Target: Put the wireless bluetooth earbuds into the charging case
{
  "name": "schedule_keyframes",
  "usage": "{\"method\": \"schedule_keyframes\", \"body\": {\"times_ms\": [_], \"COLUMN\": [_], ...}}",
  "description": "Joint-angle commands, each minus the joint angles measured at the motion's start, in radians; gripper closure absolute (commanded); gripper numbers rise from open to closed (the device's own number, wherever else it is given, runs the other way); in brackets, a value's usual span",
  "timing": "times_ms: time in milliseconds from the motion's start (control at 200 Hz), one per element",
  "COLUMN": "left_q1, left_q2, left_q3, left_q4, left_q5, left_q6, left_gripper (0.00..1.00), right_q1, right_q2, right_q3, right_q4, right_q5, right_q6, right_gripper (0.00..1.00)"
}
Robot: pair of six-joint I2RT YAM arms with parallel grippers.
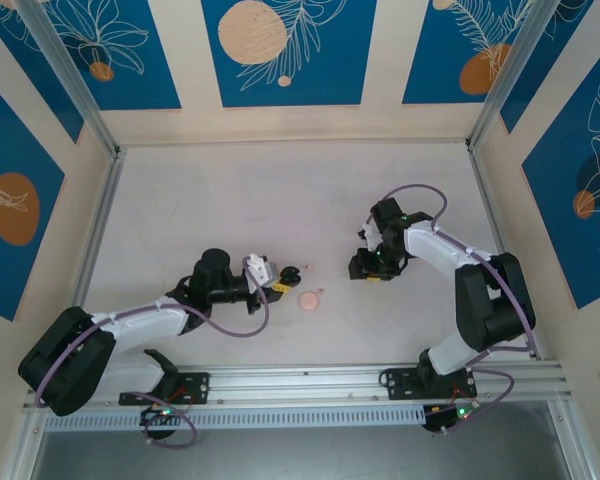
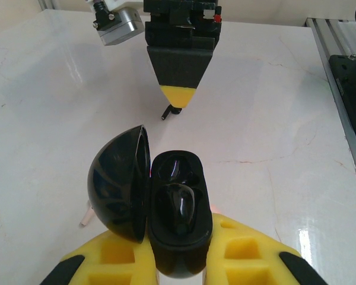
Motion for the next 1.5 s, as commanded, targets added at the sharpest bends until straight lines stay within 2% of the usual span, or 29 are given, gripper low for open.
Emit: {"method": "schedule_keyframes", "body": {"times_ms": [0,565,755,990,1185,1495], "left_q1": [-0.008,-0.008,-0.008,-0.008,-0.008,-0.007], "left_q2": [-0.016,-0.019,-0.025,-0.033,-0.032,-0.061], "left_q3": [-0.003,0.001,0.001,0.003,0.007,0.004], "left_q4": [-0.009,-0.022,-0.033,-0.046,-0.051,-0.08], "left_q5": [0.004,-0.009,-0.019,-0.022,-0.02,-0.027], "left_q6": [0.025,0.025,0.028,0.033,0.036,0.038], "left_gripper": [0.9,0.89,0.9,0.89,0.89,0.89], "right_q1": [-0.016,-0.036,-0.038,-0.03,0.02,0.034], "right_q2": [0.044,0.185,0.222,0.197,0.211,0.273], "right_q3": [0.011,0.102,0.145,0.175,0.24,0.289], "right_q4": [-0.033,-0.014,-0.006,-0.112,-0.213,-0.249], "right_q5": [-0.003,0.069,0.053,0.129,0.23,0.225], "right_q6": [0.022,-0.006,-0.027,-0.049,-0.14,-0.148], "right_gripper": [0.55,0.54,0.54,0.54,0.54,0.54]}}
